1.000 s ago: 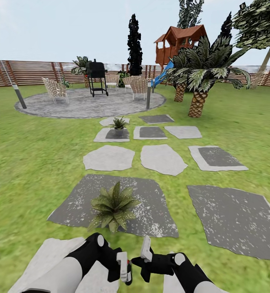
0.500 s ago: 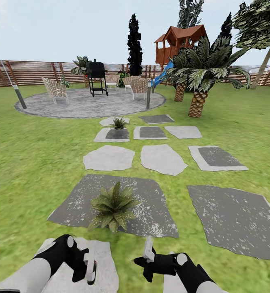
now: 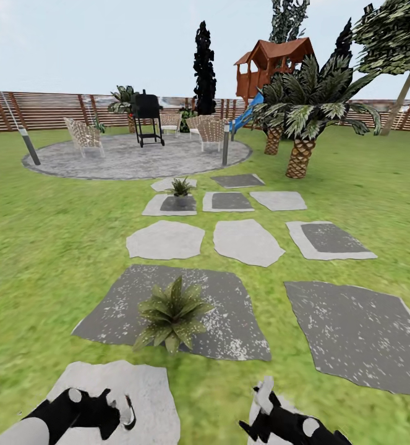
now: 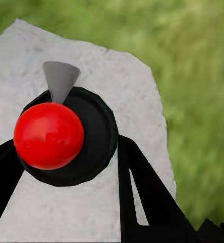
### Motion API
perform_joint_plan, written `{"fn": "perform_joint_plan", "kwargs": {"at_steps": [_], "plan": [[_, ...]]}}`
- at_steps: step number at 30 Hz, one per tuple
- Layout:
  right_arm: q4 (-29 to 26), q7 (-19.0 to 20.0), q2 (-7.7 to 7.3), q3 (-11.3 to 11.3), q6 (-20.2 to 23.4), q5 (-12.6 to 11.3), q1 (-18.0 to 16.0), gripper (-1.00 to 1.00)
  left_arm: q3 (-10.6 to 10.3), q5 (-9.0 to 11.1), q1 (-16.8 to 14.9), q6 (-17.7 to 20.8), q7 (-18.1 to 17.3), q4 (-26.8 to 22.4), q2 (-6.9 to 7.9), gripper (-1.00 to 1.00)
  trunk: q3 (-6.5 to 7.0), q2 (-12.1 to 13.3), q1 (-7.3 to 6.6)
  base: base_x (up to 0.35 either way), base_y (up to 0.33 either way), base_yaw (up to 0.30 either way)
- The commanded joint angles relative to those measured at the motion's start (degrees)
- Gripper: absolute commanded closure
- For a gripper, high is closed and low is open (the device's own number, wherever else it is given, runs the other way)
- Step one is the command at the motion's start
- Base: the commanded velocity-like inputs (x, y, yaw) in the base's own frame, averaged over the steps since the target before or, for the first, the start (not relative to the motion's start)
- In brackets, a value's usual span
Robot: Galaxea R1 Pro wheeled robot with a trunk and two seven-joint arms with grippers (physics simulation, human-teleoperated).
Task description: Pick up the pesticide atomizer in the garden and spray insectifuge to fully cover both potted plants in the garden.
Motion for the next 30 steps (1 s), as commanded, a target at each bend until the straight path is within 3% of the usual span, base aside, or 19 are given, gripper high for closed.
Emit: {"fn": "perform_joint_plan", "kwargs": {"at_steps": [1, 2, 3, 5, 8, 10, 11, 13, 17, 30], "plan": [[3.09, -6.29, -0.56, -0.59, -2.99, 0.16, 1.05, -1.00, 0.83, 6.70, 0.76, -0.35, 3.31, 0.87, -0.06, 1.00, -0.04, -0.02, -0.01, 0.000, 0.000, 0.000], [4.98, -17.48, -0.69, -0.62, -6.50, -0.52, 3.85, -1.00, 1.04, 17.99, 3.04, -0.89, 10.48, 1.27, -0.13, 1.00, -0.04, -0.02, -0.01, 0.000, 0.000, 0.000], [5.28, -24.04, -0.44, -0.57, -7.13, -1.91, 4.94, -1.00, 1.07, 22.31, 4.60, -2.90, 15.83, 1.38, -0.16, 1.00, -0.04, -0.02, -0.01, 0.000, 0.000, 0.000], [5.45, -30.83, 0.01, -0.55, -7.39, -4.59, 5.49, -1.00, 1.08, 26.28, 7.06, -6.91, 22.74, 1.44, -0.25, 1.00, -0.04, -0.02, -0.01, 0.000, 0.000, 0.000], [5.79, -36.21, 1.23, -0.59, -7.48, -12.42, 5.72, -1.00, 1.09, 32.40, 9.49, -10.52, 31.90, 1.66, -0.59, 1.00, -0.04, -0.02, -0.01, 0.000, 0.000, 0.000], [5.93, -38.50, 1.57, -0.56, -7.50, -19.48, 5.75, -1.00, 1.16, 37.57, 9.88, -10.94, 34.92, 2.77, -0.58, 1.00, -0.04, -0.02, -0.01, 0.000, 0.000, 0.000], [5.97, -38.96, 1.59, -0.55, -7.50, -21.55, 5.76, -1.00, 1.17, 40.29, 9.95, -11.04, 36.24, 3.60, -0.55, 1.00, -0.04, -0.02, -0.01, 0.000, 0.000, 0.000], [6.18, -39.21, 1.60, -0.55, -7.40, -23.14, 5.76, -1.00, 1.14, 44.17, 10.00, -11.20, 38.39, 4.78, -0.47, 1.00, -0.04, -0.02, -0.01, 0.000, 0.000, 0.000], [7.85, -39.26, 1.65, -0.54, -7.33, -23.75, 5.92, -1.00, 1.09, 45.70, 10.17, -11.26, 39.22, 5.45, -0.65, 1.00, -0.04, -0.02, -0.01, 0.000, 0.000, 0.000], [9.26, -39.27, 1.51, -0.54, -7.24, -23.78, 7.58, -1.00, 1.09, 45.69, 10.19, -11.46, 39.29, 6.39, -0.49, 1.00, -0.04, -0.02, -0.01, 0.000, 0.000, 0.000]]}}
